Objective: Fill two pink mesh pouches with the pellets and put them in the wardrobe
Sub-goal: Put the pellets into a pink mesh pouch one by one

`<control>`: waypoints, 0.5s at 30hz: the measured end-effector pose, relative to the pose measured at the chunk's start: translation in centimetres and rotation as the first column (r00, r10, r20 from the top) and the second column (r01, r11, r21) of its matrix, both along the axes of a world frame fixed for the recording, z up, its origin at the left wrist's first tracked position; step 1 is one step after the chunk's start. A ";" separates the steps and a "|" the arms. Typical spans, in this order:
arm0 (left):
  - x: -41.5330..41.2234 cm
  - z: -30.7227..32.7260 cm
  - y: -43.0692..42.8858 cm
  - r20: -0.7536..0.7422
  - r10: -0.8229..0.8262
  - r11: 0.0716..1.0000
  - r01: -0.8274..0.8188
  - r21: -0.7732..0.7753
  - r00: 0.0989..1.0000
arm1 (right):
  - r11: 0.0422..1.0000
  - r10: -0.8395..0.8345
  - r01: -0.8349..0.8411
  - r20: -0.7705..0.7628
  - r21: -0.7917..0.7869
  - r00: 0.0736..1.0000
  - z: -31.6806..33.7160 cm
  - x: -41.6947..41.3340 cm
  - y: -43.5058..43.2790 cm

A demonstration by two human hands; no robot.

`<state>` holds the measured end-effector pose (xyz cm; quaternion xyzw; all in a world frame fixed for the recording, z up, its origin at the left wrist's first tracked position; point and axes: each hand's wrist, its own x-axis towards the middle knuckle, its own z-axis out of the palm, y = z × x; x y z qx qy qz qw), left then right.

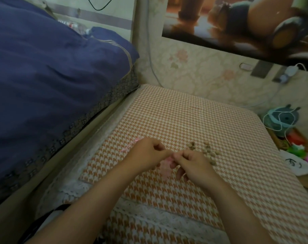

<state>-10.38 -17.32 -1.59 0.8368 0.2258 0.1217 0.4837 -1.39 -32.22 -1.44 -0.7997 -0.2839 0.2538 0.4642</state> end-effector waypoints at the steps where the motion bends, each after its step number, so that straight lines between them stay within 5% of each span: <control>1: 0.0 0.1 0.1 -0.003 -0.005 0.996 0.005 -0.091 1.000 | 1.000 0.011 -0.011 0.018 -0.005 1.000 0.0 0.1 0.0; 3: -0.1 0.4 0.4 -0.024 -0.027 0.982 0.022 -0.187 0.999 | 1.000 0.020 -0.019 0.062 -0.009 0.998 0.1 0.3 -0.2; 10: -0.6 0.4 0.1 -0.121 -0.113 0.986 0.096 -0.138 0.986 | 1.000 -0.006 0.005 0.140 0.007 0.990 0.3 -0.8 -0.7; 15: -0.5 0.7 -0.4 -0.094 -0.022 0.980 0.003 -0.198 0.995 | 0.999 -0.032 0.035 0.141 -0.016 0.989 1.1 -1.3 -1.1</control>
